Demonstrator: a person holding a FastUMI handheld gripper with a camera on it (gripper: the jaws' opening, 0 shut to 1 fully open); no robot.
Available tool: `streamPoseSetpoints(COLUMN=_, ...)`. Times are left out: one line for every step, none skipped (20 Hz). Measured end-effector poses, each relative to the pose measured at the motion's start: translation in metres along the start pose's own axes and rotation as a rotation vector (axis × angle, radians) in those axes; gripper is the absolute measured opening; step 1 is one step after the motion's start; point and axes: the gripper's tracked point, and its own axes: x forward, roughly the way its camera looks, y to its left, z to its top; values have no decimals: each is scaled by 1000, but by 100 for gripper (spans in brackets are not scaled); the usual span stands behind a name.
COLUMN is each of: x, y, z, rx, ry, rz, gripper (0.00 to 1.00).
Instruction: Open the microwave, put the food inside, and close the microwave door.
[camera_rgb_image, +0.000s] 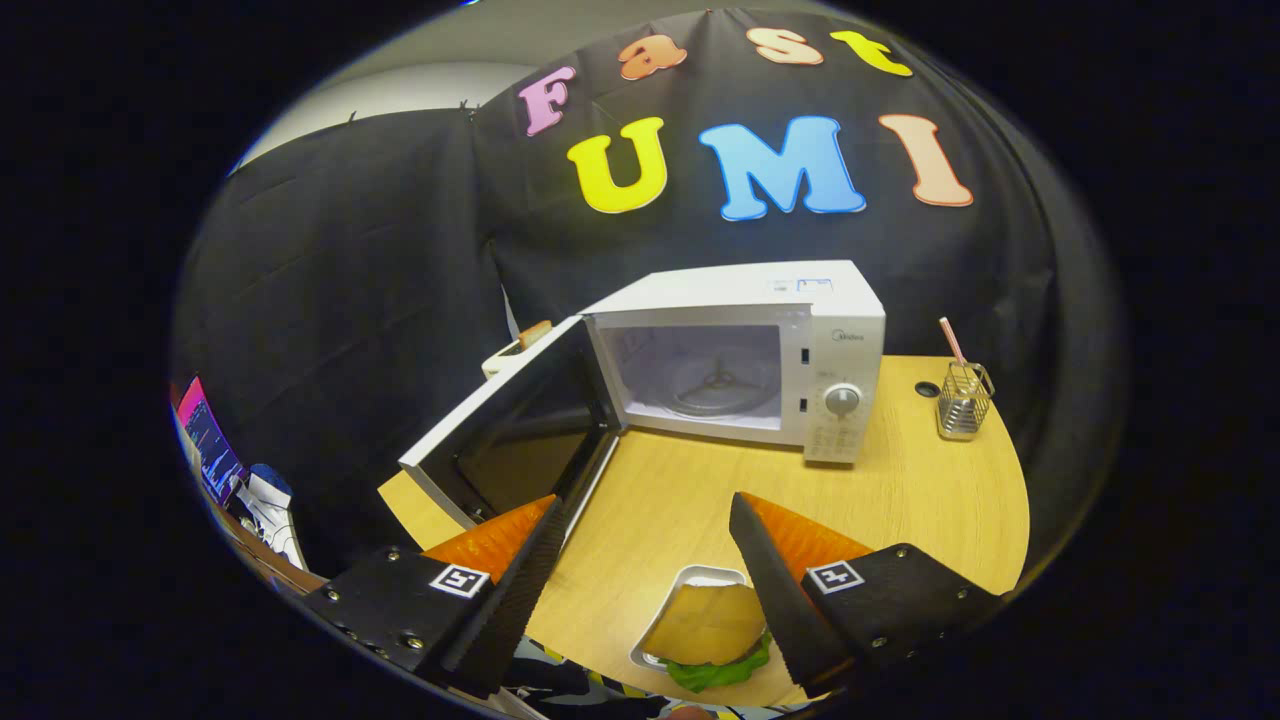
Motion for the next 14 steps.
streamPoseSetpoints(x=1, y=-9, z=-9, rx=14, ry=18, rz=-11, gripper=100)
streamPoseSetpoints(x=2, y=-18, z=-17, rx=27, ry=37, rz=-18, gripper=100)
streamPoseSetpoints(x=2, y=-25, z=-26, rx=42, ry=57, rz=-27, gripper=100)
streamPoseSetpoints(x=5, y=-31, z=-37, rx=53, ry=78, rz=-31, gripper=100)
streamPoseSetpoints(x=7, y=-37, z=-47, rx=63, ry=99, rz=-38, gripper=100)
streamPoseSetpoints(x=7, y=-42, z=-55, rx=72, ry=118, rz=-42, gripper=100)
streamPoseSetpoints(x=8, y=-47, z=-64, rx=81, ry=137, rz=-48, gripper=100)
streamPoseSetpoints(x=8, y=-51, z=-72, rx=90, ry=153, rz=-54, gripper=100)
streamPoseSetpoints(x=11, y=-55, z=-80, rx=98, ry=169, rz=-58, gripper=100)
streamPoseSetpoints(x=12, y=-58, z=-87, rx=105, ry=185, rz=-65, gripper=100)
streamPoseSetpoints(x=13, y=-62, z=-93, rx=113, ry=203, rz=-71, gripper=100)
streamPoseSetpoints(x=15, y=-65, z=-101, rx=125, ry=221, rz=-75, gripper=100)
streamPoseSetpoints(x=17, y=-65, z=-108, rx=142, ry=242, rz=-76, gripper=100)
streamPoseSetpoints(x=18, y=-65, z=-114, rx=159, ry=257, rz=-73, gripper=100)
